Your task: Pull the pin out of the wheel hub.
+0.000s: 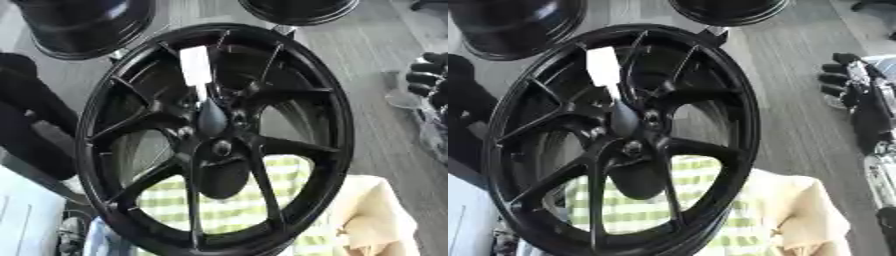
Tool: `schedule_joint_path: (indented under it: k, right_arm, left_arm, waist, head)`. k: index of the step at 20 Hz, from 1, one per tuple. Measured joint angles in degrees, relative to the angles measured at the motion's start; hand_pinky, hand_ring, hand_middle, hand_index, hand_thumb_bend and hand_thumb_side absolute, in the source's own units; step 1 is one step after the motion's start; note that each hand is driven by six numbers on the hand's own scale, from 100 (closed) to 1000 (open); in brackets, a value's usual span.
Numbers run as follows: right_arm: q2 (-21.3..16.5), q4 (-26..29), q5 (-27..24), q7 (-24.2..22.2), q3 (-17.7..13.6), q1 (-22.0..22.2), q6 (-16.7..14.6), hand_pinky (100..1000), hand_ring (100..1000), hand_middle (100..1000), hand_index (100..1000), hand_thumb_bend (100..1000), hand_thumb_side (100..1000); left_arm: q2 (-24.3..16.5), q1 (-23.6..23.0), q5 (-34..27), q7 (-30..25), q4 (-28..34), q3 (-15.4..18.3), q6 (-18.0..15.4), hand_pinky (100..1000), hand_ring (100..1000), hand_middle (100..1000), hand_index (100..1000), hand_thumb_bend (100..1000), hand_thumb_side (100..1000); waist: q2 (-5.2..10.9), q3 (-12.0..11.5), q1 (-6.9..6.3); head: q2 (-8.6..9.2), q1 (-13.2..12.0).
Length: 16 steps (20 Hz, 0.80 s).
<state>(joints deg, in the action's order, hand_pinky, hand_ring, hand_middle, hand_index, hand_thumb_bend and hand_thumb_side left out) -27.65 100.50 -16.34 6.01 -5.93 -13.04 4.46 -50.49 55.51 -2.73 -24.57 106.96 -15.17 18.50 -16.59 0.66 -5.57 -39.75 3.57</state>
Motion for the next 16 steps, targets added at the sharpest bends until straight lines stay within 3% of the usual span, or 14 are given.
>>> schedule_joint_path:
  k: [8, 16]
  right_arm:
    - [-0.36, -0.09, 0.44, -0.23, 0.34, 0.5, 0.04, 826, 785, 728, 830, 100, 773]
    - [-0.36, -0.29, 0.57, -0.39, 0.4, 0.71, 0.15, 827, 785, 728, 830, 100, 767]
  left_arm:
    - [2.48, 11.59, 12.06, -16.16, -5.79, -8.59, -0.27, 924, 862, 811, 869, 370, 568]
    - [9.35, 18.74, 18.42, -24.43, -15.25, -14.19, -3.84, 932, 860, 813, 869, 442, 658]
  waist:
    - [0.53, -0.05, -0.25]
    - [0.6, -0.09, -0.2]
  head:
    - [-0.91, 0.34]
    - [-0.92, 1.22]
